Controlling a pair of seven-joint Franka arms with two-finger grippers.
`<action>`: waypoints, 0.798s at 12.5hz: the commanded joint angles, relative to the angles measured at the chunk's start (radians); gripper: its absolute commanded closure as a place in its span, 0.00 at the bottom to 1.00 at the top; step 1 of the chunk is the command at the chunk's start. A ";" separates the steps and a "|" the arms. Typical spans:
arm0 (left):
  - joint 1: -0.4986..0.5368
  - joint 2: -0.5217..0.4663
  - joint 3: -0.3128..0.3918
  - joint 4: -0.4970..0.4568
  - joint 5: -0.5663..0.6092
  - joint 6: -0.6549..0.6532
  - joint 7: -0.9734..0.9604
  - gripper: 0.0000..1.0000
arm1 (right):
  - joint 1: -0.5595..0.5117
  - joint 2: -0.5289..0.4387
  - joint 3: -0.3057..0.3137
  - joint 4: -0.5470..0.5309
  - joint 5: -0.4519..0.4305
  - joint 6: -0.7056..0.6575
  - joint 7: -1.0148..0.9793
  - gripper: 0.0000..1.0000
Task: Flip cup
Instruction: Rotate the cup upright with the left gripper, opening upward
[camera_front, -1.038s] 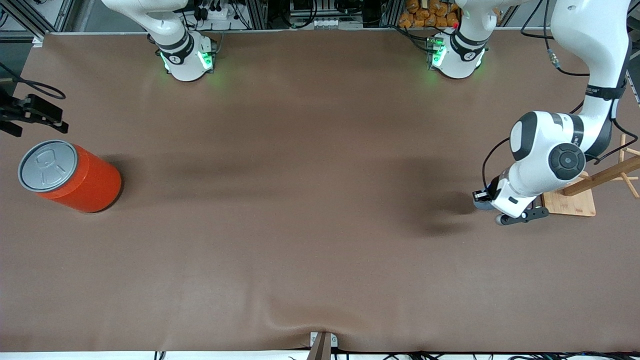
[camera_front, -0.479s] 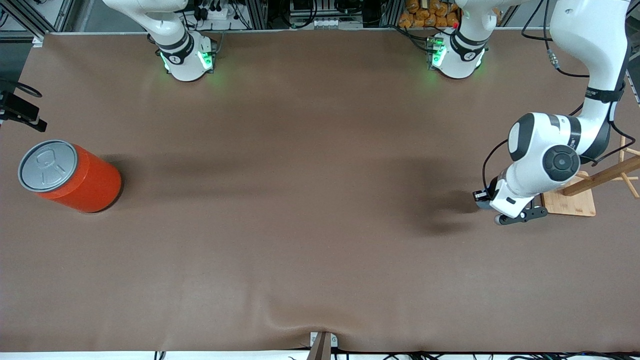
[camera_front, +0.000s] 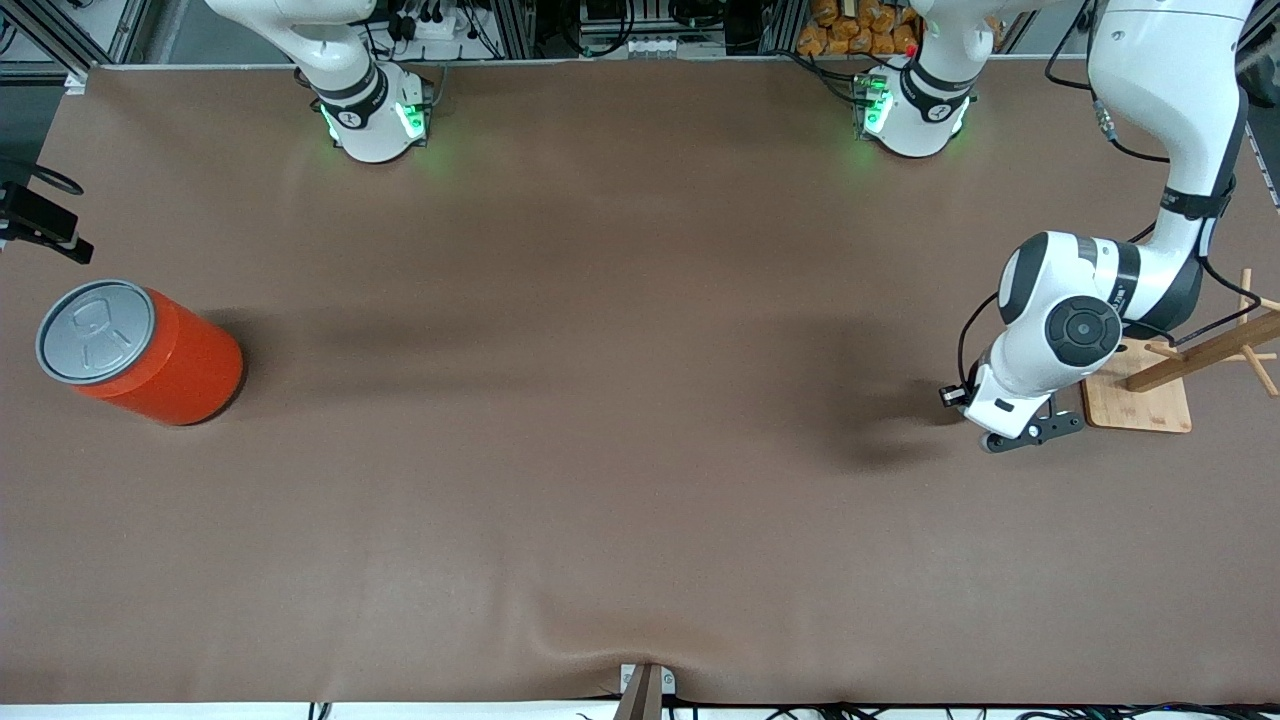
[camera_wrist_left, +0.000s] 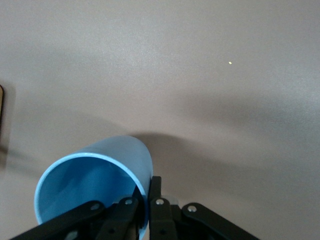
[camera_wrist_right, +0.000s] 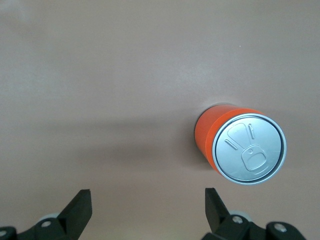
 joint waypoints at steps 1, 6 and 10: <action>0.008 0.014 -0.005 0.010 -0.009 0.023 -0.024 1.00 | -0.014 -0.003 0.010 0.010 0.015 -0.008 -0.001 0.00; -0.010 0.035 -0.007 0.010 -0.111 0.095 -0.018 0.96 | -0.016 -0.005 0.009 0.012 0.014 -0.009 -0.004 0.00; -0.024 0.022 -0.024 0.035 -0.115 0.092 -0.024 0.00 | -0.016 -0.005 0.006 0.012 0.012 -0.008 -0.003 0.00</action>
